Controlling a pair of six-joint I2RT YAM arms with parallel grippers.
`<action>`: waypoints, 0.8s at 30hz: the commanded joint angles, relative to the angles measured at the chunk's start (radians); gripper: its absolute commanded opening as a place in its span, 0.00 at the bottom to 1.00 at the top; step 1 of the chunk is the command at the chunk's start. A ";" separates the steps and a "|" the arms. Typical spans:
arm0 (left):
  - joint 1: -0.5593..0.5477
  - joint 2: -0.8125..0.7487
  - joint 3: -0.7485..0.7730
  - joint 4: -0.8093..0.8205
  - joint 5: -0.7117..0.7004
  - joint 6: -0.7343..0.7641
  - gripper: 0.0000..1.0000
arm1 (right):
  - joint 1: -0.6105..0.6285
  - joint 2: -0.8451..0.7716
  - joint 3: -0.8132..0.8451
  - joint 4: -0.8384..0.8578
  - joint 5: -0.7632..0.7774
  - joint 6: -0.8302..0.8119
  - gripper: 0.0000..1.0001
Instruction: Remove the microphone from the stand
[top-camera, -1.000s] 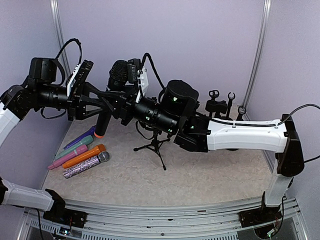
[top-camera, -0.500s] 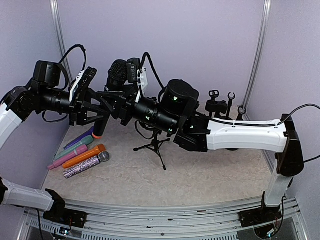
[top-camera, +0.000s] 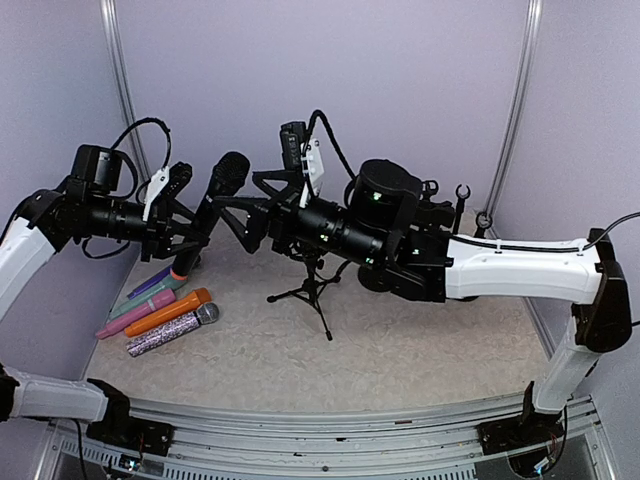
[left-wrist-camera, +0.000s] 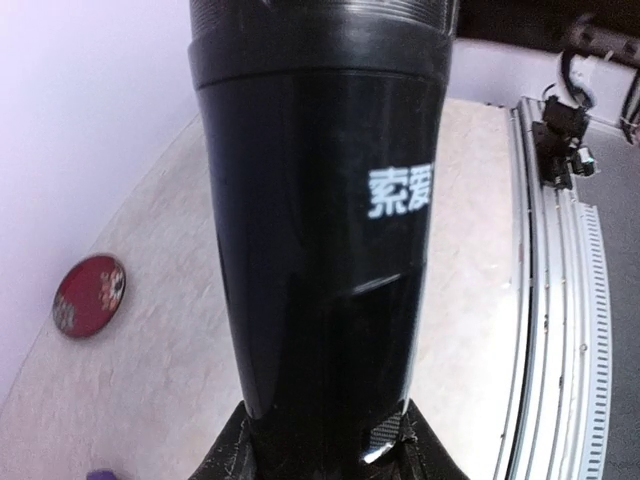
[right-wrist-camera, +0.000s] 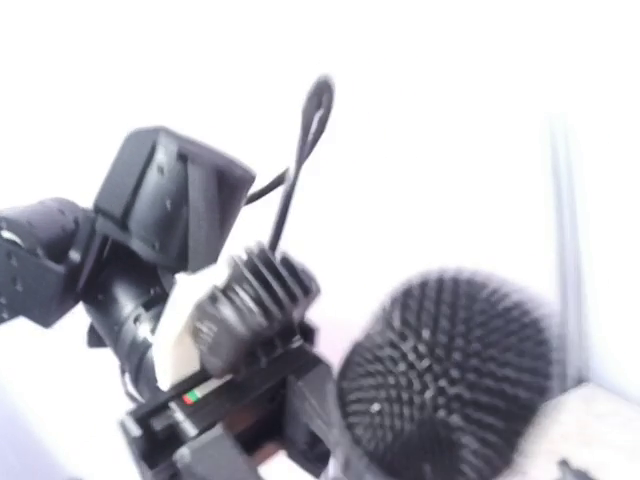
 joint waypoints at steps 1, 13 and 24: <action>0.102 -0.037 -0.095 -0.045 -0.063 0.083 0.02 | -0.014 -0.173 -0.078 -0.006 0.095 -0.027 1.00; 0.136 -0.087 -0.508 0.025 -0.301 0.247 0.07 | -0.057 -0.423 -0.318 -0.076 0.295 -0.040 0.99; 0.135 0.004 -0.764 0.319 -0.632 0.273 0.00 | -0.123 -0.485 -0.460 -0.162 0.337 0.075 0.88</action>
